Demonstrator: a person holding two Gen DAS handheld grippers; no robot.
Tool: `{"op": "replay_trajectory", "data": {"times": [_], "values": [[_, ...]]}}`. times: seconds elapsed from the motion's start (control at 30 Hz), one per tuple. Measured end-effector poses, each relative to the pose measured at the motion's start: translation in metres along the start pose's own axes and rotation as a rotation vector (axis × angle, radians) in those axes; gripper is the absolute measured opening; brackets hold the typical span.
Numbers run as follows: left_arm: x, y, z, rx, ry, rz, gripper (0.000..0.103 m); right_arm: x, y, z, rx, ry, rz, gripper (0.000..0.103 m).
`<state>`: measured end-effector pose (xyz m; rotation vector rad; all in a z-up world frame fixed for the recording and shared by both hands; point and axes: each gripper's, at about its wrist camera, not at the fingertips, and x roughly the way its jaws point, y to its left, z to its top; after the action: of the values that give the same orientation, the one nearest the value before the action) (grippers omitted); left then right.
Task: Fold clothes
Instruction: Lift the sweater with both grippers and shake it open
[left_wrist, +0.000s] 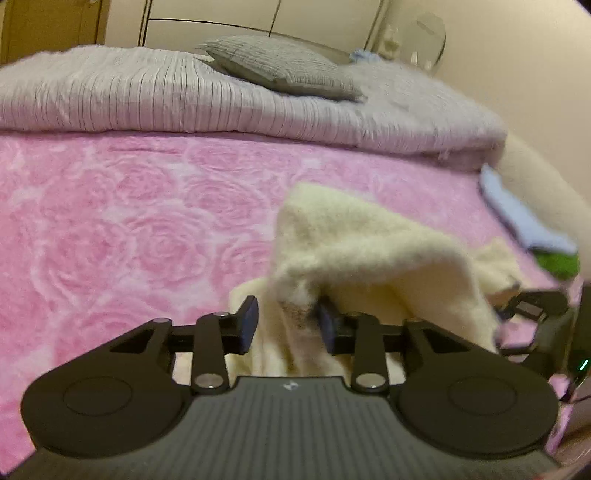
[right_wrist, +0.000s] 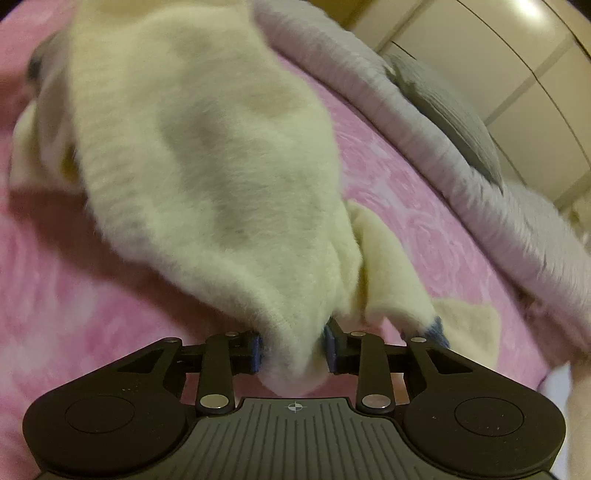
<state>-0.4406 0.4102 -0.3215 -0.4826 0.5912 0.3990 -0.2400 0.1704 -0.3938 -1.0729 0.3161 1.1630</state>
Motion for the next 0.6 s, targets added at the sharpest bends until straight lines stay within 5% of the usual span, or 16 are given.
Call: {"op": "replay_trajectory", "data": {"times": [0.13, 0.27, 0.6], "values": [[-0.024, -0.010, 0.004, 0.020, -0.077, 0.030, 0.002, -0.011, -0.022, 0.002, 0.143, -0.035, 0.001, 0.020], [-0.068, -0.026, 0.029, 0.074, -0.148, 0.081, 0.001, -0.054, -0.070, 0.015, 0.293, -0.127, -0.097, 0.015], [-0.211, -0.112, 0.101, 0.241, -0.401, 0.270, 0.001, -0.222, -0.201, 0.099, 0.418, -0.536, -0.257, 0.010]]}}
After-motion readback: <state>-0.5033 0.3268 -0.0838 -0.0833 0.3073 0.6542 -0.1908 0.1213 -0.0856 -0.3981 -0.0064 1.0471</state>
